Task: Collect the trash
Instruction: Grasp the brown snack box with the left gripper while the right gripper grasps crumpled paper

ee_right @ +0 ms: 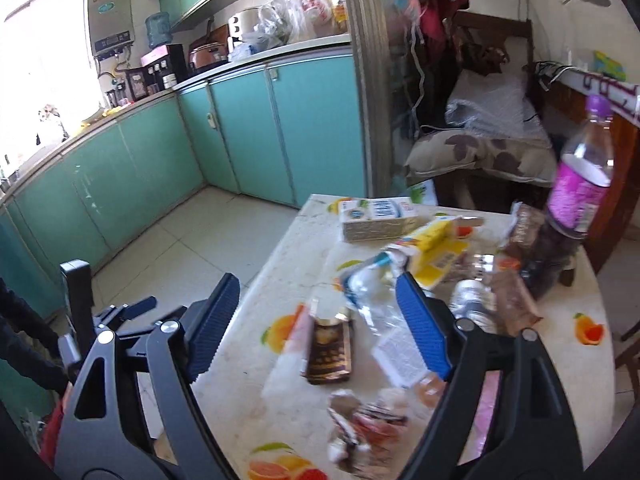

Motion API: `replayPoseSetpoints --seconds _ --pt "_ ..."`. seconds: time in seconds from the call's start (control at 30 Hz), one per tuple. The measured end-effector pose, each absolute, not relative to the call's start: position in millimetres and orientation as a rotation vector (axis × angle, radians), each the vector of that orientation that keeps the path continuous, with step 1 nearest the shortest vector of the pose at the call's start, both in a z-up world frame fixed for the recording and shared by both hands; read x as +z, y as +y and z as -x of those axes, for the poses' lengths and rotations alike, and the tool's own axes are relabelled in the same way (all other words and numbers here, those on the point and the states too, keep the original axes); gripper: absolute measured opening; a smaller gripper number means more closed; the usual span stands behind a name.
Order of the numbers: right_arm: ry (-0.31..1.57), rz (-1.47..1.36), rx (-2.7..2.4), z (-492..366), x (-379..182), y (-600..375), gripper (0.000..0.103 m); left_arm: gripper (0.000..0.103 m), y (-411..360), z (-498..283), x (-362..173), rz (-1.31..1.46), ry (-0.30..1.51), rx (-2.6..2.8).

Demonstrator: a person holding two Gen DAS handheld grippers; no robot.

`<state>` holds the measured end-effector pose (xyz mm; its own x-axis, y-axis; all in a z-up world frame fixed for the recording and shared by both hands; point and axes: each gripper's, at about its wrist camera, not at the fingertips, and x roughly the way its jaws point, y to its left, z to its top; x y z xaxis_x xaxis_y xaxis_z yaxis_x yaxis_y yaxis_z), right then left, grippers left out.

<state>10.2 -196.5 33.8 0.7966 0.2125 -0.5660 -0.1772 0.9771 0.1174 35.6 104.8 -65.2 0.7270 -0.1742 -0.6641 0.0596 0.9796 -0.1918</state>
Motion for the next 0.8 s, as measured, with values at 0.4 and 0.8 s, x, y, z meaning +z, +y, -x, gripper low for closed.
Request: replayPoseSetpoints --seconds 0.4,0.8 --pt "0.839 -0.037 0.182 23.1 -71.1 -222.1 0.079 0.076 56.7 -27.8 -50.4 0.129 0.710 -0.201" --pt "0.777 -0.151 0.225 39.4 -88.0 -233.8 0.042 0.077 -18.4 -39.9 -55.6 0.098 0.787 -0.376"
